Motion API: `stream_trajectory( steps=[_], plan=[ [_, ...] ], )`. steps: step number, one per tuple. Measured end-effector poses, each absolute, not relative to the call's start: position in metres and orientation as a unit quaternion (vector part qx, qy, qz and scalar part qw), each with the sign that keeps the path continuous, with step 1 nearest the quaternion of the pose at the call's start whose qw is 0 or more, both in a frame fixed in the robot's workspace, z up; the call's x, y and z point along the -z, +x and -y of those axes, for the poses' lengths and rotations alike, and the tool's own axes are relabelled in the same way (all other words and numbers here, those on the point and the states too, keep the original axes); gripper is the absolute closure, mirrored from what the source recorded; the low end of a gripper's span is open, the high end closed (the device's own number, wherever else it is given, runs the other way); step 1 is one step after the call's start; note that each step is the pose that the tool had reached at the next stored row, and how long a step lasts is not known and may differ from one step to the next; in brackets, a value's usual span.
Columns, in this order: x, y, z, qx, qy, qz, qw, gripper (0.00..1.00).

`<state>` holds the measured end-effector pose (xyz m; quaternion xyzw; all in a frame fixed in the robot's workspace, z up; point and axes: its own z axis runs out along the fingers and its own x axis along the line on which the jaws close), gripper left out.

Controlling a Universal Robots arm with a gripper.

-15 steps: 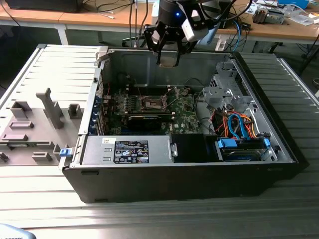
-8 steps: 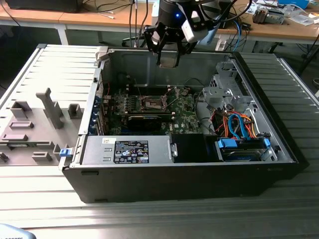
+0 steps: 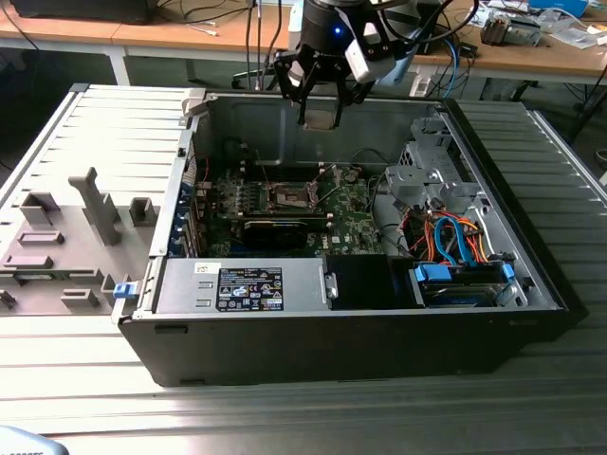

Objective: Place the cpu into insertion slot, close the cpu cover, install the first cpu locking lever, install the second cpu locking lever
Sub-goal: 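Place the cpu into insertion slot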

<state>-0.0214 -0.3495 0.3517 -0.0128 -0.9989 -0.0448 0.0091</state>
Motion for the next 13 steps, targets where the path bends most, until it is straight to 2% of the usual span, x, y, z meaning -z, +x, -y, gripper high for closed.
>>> stream_trajectory(
  steps=[13],
  plan=[
    [-0.3495,-0.0214,0.3495,0.045,-0.013,0.999,0.009,0.46]
  ],
)
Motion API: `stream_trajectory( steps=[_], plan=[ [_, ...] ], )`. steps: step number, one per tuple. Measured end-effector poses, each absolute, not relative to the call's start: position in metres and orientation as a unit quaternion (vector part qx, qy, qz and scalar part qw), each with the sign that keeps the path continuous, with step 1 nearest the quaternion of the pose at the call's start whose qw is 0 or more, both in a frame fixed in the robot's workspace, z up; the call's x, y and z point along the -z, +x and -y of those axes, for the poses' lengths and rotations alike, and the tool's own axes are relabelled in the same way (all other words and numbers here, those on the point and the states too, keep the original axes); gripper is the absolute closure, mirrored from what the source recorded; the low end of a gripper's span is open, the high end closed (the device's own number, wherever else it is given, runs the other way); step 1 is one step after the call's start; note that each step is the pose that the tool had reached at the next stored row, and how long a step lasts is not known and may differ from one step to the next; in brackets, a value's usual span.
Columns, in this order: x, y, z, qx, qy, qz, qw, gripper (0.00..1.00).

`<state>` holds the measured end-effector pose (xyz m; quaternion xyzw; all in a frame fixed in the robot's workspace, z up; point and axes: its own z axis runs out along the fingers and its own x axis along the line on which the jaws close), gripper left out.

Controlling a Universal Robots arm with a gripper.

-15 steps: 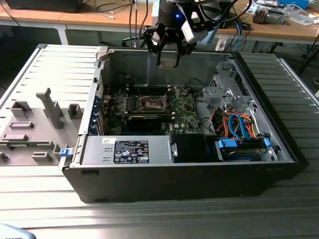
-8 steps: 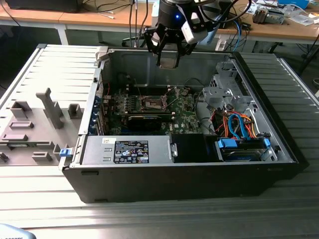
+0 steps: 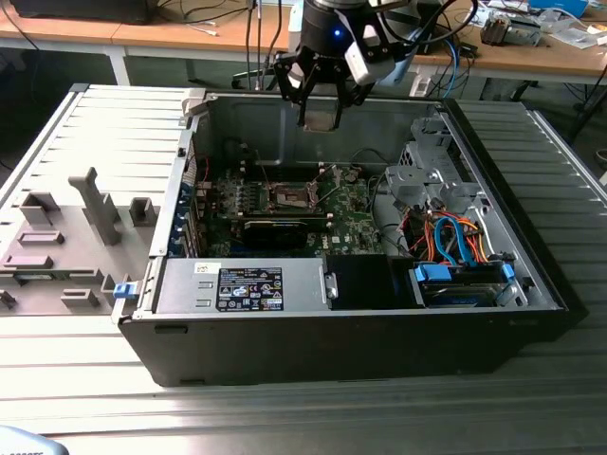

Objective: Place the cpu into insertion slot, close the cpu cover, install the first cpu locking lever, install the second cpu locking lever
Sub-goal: 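Place the cpu into insertion slot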

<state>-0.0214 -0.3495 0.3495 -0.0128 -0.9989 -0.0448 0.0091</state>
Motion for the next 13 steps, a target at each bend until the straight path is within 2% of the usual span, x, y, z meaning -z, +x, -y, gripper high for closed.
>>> stream_trajectory(
  steps=[13],
  plan=[
    [-0.347,-0.0214,0.3495,0.045,-0.013,0.999,0.009,0.46]
  ],
)
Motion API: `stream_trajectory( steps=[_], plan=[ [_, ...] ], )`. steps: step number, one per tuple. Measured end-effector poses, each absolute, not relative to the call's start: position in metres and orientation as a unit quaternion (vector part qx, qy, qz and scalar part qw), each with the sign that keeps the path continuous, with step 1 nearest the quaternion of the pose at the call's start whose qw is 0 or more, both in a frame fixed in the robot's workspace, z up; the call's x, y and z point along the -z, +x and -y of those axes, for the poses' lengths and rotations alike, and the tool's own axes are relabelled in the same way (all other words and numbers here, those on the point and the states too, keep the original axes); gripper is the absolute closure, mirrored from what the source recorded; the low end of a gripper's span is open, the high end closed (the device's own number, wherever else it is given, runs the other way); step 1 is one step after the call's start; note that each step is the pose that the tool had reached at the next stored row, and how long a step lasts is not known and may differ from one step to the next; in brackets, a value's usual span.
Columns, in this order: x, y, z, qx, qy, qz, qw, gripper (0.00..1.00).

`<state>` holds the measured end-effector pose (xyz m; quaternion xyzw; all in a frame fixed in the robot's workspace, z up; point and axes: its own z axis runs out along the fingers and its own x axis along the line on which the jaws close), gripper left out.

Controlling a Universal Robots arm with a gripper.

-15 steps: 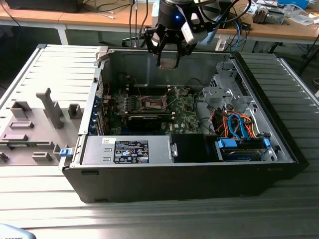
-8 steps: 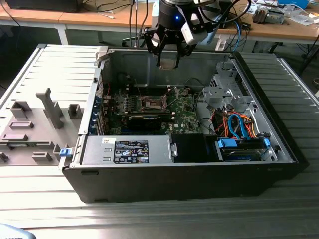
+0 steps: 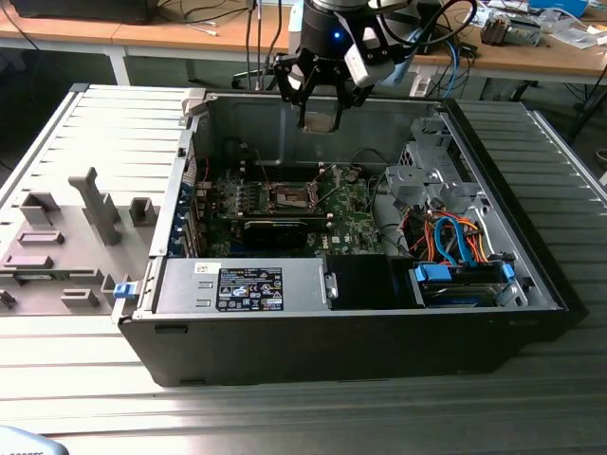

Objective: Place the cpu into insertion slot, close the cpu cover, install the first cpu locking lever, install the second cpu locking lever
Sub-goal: 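Place the cpu into insertion slot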

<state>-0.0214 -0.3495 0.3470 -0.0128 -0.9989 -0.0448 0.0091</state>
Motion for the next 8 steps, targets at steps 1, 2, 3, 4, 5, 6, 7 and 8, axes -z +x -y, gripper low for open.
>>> stream_trajectory(
  steps=[1,2,3,4,5,6,7,8],
  plan=[
    [-0.3467,-0.0214,0.3495,0.045,-0.013,0.999,0.009,0.46],
    [-0.3465,-0.0214,0.3495,0.045,-0.013,0.999,0.009,0.46],
    [-0.3463,-0.0214,0.3495,0.045,-0.013,0.999,0.009,0.46],
    [-0.3462,-0.0214,0.3495,0.045,-0.013,0.999,0.009,0.46],
    [-0.346,-0.0214,0.3495,0.045,-0.013,0.999,0.009,0.46],
    [-0.3459,-0.0214,0.3495,0.045,-0.013,0.999,0.009,0.46],
    [-0.3457,-0.0214,0.3495,0.045,-0.013,0.999,0.009,0.46],
    [-0.3454,-0.0214,0.3495,0.045,-0.013,0.999,0.009,0.46]
  ],
)
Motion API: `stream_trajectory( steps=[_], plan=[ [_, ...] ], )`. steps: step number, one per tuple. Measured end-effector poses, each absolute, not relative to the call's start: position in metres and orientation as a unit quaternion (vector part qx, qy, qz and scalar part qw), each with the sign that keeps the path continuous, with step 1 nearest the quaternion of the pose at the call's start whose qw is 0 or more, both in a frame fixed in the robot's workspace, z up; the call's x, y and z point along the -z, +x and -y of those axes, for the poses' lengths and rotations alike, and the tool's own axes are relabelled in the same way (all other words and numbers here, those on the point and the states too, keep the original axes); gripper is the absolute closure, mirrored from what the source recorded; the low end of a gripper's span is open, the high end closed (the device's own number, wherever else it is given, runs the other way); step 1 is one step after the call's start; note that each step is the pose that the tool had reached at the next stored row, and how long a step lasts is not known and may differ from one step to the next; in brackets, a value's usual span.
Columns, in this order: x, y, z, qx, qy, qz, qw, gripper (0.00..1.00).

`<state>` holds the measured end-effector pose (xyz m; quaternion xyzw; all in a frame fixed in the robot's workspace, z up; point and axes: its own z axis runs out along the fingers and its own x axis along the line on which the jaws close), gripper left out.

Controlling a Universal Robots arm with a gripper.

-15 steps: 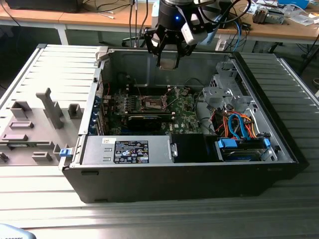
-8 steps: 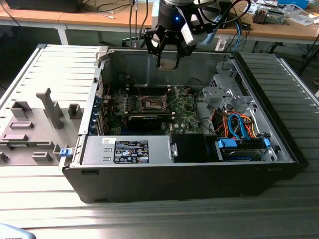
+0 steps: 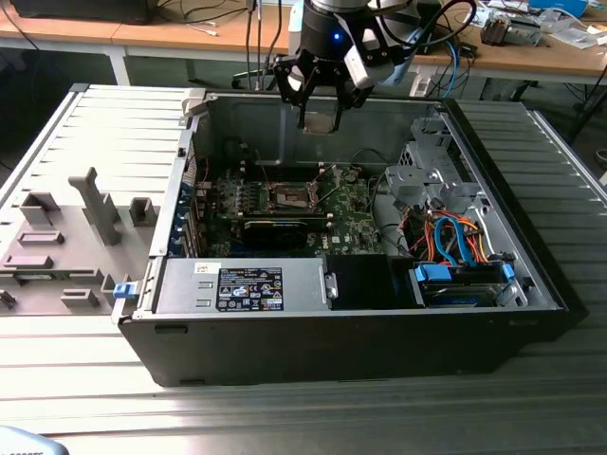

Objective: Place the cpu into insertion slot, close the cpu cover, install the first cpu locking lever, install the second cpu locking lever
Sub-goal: 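Place the cpu into insertion slot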

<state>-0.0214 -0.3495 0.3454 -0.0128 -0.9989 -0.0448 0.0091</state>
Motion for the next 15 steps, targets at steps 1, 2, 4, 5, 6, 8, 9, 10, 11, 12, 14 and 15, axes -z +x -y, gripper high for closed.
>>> stream_trajectory(
  steps=[1,2,4,5,6,8,9,10,11,12,14,15],
  plan=[
    [-0.3452,-0.0214,0.3495,0.045,-0.013,0.999,0.009,0.46],
    [-0.3451,-0.0214,0.3495,0.045,-0.013,0.999,0.009,0.46],
    [-0.3441,-0.0214,0.3495,0.045,-0.013,0.999,0.009,0.46],
    [-0.344,-0.0214,0.3495,0.045,-0.013,0.999,0.009,0.46],
    [-0.3438,-0.0214,0.3495,0.045,-0.013,0.999,0.009,0.46],
    [-0.3432,-0.0214,0.3495,0.045,-0.013,0.999,0.009,0.46],
    [-0.3429,-0.0214,0.3495,0.045,-0.013,0.999,0.009,0.46],
    [-0.3424,-0.0214,0.3495,0.045,-0.013,0.999,0.009,0.46],
    [-0.3423,-0.0214,0.3495,0.045,-0.013,0.999,0.009,0.46],
    [-0.3421,-0.0214,0.3495,0.045,-0.013,0.999,0.009,0.46],
    [-0.3417,-0.0214,0.3495,0.045,-0.013,0.999,0.009,0.46],
    [-0.3415,-0.0214,0.3495,0.045,-0.013,0.999,0.009,0.46]
  ],
)
